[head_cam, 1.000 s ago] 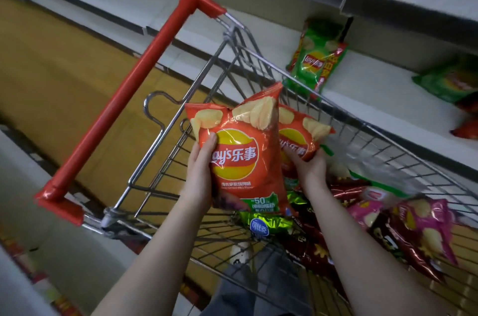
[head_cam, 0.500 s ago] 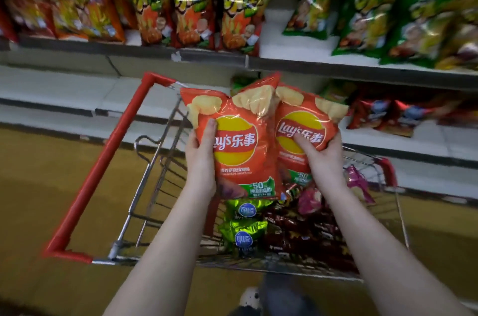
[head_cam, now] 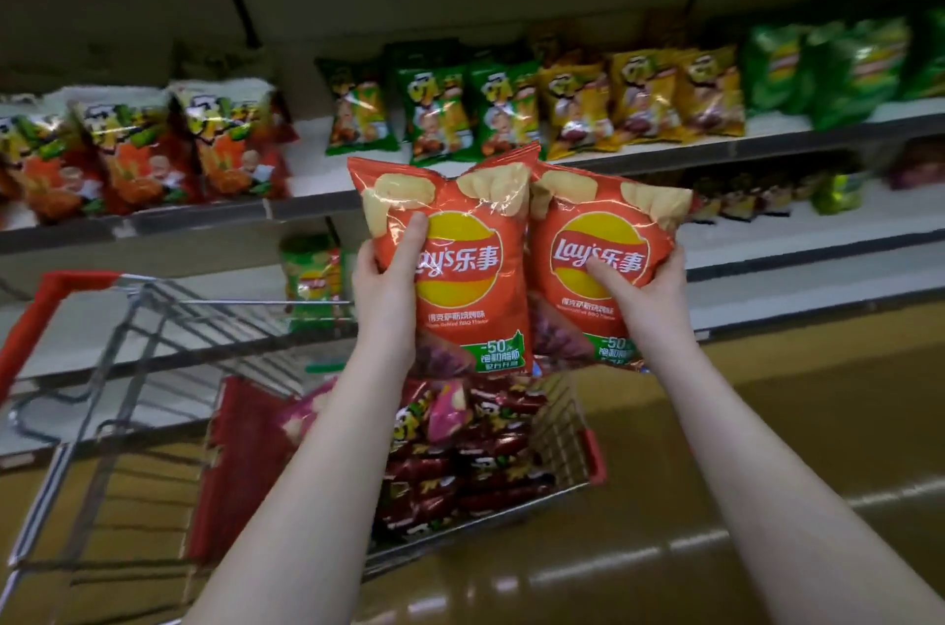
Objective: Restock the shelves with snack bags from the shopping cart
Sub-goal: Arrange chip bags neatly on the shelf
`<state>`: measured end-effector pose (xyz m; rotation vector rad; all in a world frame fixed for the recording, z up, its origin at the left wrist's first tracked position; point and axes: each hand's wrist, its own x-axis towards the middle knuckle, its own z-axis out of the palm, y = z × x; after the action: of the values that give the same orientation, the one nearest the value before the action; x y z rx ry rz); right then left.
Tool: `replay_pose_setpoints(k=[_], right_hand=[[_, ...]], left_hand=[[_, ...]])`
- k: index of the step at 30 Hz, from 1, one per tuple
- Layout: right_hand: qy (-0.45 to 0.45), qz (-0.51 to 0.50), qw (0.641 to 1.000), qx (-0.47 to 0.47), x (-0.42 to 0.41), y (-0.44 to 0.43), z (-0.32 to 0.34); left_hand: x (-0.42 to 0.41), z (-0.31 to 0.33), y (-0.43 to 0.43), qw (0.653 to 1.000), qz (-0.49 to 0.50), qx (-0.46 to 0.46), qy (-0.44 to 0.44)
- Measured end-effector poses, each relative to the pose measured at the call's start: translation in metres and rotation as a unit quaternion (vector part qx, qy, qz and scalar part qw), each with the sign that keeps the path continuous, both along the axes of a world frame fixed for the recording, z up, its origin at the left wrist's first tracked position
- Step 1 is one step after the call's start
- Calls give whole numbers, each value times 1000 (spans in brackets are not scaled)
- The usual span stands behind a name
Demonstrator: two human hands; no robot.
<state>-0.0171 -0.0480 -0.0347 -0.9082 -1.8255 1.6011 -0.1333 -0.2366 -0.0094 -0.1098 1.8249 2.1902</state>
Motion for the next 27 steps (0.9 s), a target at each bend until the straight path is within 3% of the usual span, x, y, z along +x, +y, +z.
replay_pose_setpoints(k=[13, 27], right_hand=[[3, -6, 1000, 7, 142, 218, 28], [-26, -33, 999, -17, 99, 368, -10]], left_hand=[[105, 8, 226, 997, -52, -53, 16], [51, -41, 387, 992, -93, -75, -43]])
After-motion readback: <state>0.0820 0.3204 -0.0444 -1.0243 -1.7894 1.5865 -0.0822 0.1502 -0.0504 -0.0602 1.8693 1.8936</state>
